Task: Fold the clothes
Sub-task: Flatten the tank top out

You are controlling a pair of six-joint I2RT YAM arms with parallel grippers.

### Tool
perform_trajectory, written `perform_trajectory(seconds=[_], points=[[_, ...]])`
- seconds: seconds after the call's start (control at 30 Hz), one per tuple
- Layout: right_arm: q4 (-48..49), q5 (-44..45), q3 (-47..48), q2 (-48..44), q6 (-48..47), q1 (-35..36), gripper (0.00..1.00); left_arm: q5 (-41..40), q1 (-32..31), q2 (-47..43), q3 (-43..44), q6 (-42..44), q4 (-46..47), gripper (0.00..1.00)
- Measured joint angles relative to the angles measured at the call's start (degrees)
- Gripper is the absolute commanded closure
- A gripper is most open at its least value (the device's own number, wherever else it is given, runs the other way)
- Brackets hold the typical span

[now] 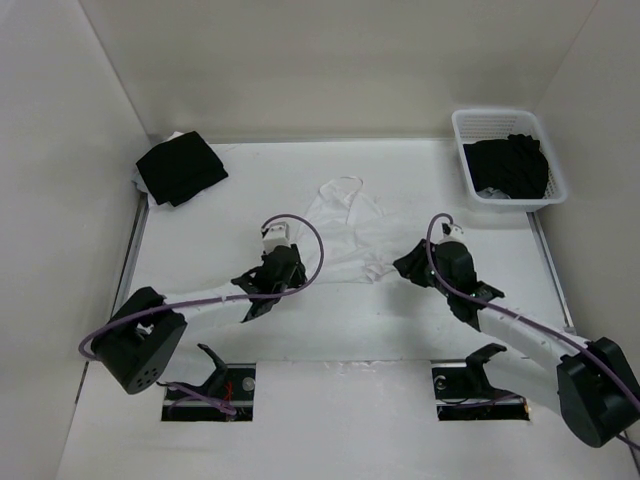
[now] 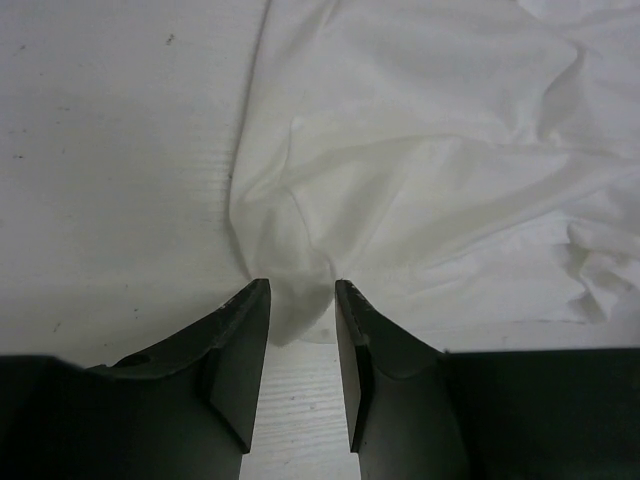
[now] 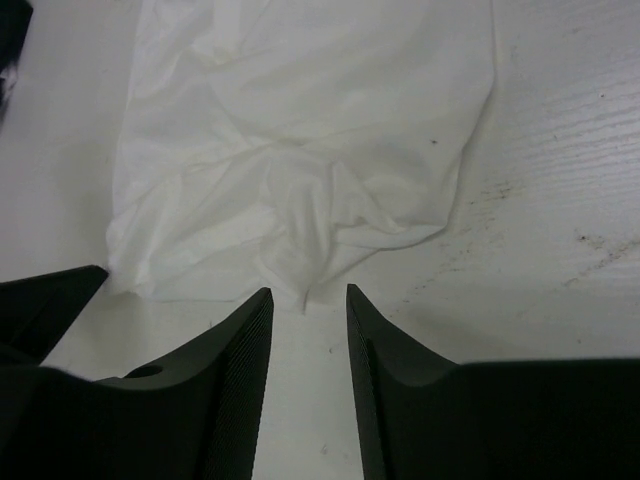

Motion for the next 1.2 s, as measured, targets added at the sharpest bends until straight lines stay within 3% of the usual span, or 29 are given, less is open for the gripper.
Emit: perform_trajectory(seconds=[0.13,0.17,0.23,0.37,0.47,0.5,0.6,0.63,0.73,0.83,0.87,0.97,1.07,1.2], points=[[0.74,0.44,-0.31,2.23,0.57,0.02,0.55,1.64,-0.13,2.93,0.02,0.76,1.57,0.80],[0.81,0.55,-0.37,3.26,0.79,-0.22,0.55,2.12,-0.13,3.32,0.02,0.83,1.90,0.88],[0.85,0.83,-0.37,5.20,1.01,-0.26,0.55,3.15,0.11,3.72,0.04,1.09,2.27,0.94],[1.97,1.07,-0.26,9.81,1.22,-0.59,0.58,4.22,1.07,2.75,0.04,0.61,2.08,0.96],[3.30,1.05,1.22,15.28,1.55,-1.05,0.60,6.73,3.87,-5.66,-0.02,-1.46,1.22,0.96],[3.63,0.98,1.86,16.26,1.60,-1.07,0.63,7.82,4.68,-7.80,-0.09,-1.97,0.74,0.96],[5.81,0.94,4.22,20.37,2.08,-1.07,0.91,11.58,8.87,-14.84,-0.81,-4.37,0.46,0.96],[6.80,0.87,4.79,21.81,2.56,-1.05,0.96,12.94,10.16,-16.02,-1.33,-5.14,0.46,0.96],[7.67,0.83,5.05,23.34,2.97,-1.05,1.00,16.79,13.51,-17.55,-4.04,-7.58,0.33,0.96],[6.38,1.88,3.56,18.08,3.52,-1.07,1.00,21.97,19.02,-19.30,-9.22,-10.78,-0.85,0.95],[4.92,2.84,2.84,14.53,3.78,-1.07,0.97,23.23,20.50,-19.76,-10.64,-11.52,-1.29,0.94],[1.14,5.33,0.96,4.37,5.07,-1.07,0.57,25.66,22.56,-20.68,-13.51,-13.07,-1.77,0.94],[-3.58,6.64,-0.26,-3.89,6.29,-0.55,0.50,27.34,22.32,-20.57,-15.58,-13.92,-1.46,0.94],[-6.58,6.29,0.44,-1.51,6.80,4.39,0.52,28.30,21.97,-19.15,-16.50,-14.45,-0.50,0.94]])
